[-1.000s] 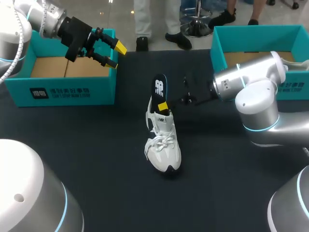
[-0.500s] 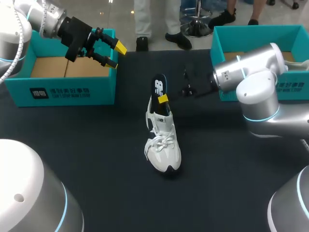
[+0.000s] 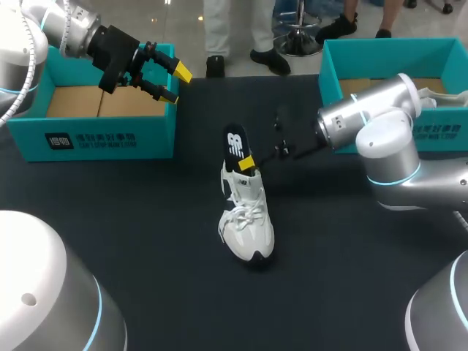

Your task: Take the shoe out of the shoebox, open the shoe tongue, remove and reinsert the insole, then place the shoe into the shoebox

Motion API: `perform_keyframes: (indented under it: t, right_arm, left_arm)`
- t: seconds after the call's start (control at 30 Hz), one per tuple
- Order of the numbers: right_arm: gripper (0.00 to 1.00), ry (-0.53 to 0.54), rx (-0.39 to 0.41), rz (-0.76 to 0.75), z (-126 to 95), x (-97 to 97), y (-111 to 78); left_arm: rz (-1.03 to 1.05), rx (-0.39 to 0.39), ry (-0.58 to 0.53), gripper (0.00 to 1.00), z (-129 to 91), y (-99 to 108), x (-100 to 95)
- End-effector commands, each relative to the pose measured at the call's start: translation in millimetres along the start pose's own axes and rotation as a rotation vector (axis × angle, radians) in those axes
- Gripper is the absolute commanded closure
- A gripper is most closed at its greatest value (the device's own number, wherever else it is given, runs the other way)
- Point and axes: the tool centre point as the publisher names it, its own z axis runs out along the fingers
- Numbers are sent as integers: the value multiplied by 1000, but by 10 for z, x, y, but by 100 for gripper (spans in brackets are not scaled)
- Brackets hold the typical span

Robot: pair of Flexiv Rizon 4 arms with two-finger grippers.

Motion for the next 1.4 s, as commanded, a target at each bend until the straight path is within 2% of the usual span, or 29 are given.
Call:
perform_keyframes:
  t: [0.03,0.1,0.13,0.17,0.37,0.43,0.73,0.8,0.87,1.13,1.4]
  right_arm:
    - [100,-3,6,8,32,4,-28]
    - [73,-5,2,10,30,19,-26]
    - [68,-12,-4,9,21,24,-15]
    - [59,-16,-11,7,6,31,5]
    - [62,-29,-26,-5,-59,55,126]
    - [67,-30,-28,-8,-68,64,166]
    - [75,-39,-50,-4,-122,42,282]
    - [82,-43,-53,1,-130,29,300]
    - [100,-40,-50,14,-126,17,313]
    - [100,26,-35,69,-31,3,242]
    - [100,18,4,119,30,61,13]
  left_arm:
    - [1,1,3,0,-3,-1,-3]
    - [1,1,3,0,-3,-1,-3]
    - [1,1,3,0,-3,-1,-3]
    - [1,1,3,0,-3,-1,-3]
    - [1,1,3,0,-3,-1,-3]
    - [1,1,3,0,-3,-1,-3]
    - [1,1,3,0,-3,-1,-3]
    - [1,1,3,0,-3,-1,-3]
    - [1,1,3,0,-3,-1,-3]
    - [1,1,3,0,-3,-1,-3]
    - [1,1,3,0,-3,-1,-3]
